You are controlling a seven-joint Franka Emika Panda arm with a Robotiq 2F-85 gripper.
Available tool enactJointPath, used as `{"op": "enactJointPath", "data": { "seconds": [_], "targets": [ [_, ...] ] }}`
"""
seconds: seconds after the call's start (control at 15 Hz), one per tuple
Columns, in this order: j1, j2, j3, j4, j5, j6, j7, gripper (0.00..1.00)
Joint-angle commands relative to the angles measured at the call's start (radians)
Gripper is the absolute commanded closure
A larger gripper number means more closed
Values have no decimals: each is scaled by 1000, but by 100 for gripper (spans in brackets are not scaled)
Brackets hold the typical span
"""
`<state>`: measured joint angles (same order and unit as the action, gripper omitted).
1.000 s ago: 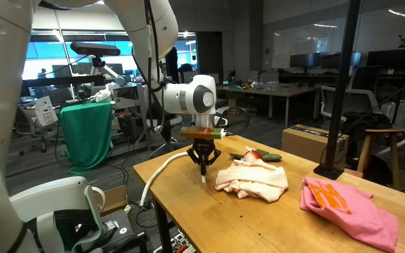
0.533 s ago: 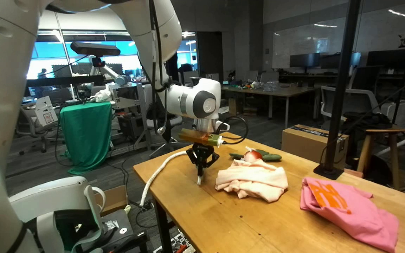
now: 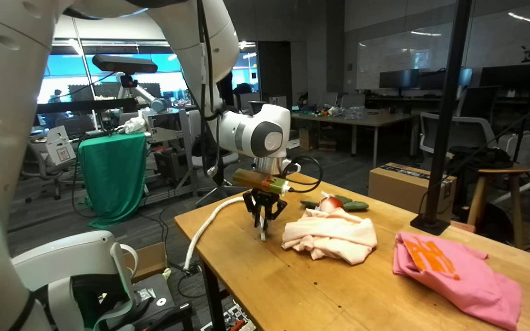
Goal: Separate the things on the heap
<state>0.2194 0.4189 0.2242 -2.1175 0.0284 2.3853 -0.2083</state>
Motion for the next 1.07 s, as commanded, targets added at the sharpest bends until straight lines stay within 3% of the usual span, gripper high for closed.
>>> {"op": "enactJointPath", "data": {
  "seconds": [0.0, 0.27, 0.4, 0.67, 1.0],
  "targets": [
    [0, -3, 4, 1, -14, 28, 20, 40],
    [8, -8, -5, 5, -44, 2, 42, 10],
    [9, -13, -9, 6, -54, 0, 54, 0],
    [16, -31, -24, 4, -96, -8, 98, 0],
    [42, -70, -69, -14, -246, 24, 170, 0]
  ]
}}
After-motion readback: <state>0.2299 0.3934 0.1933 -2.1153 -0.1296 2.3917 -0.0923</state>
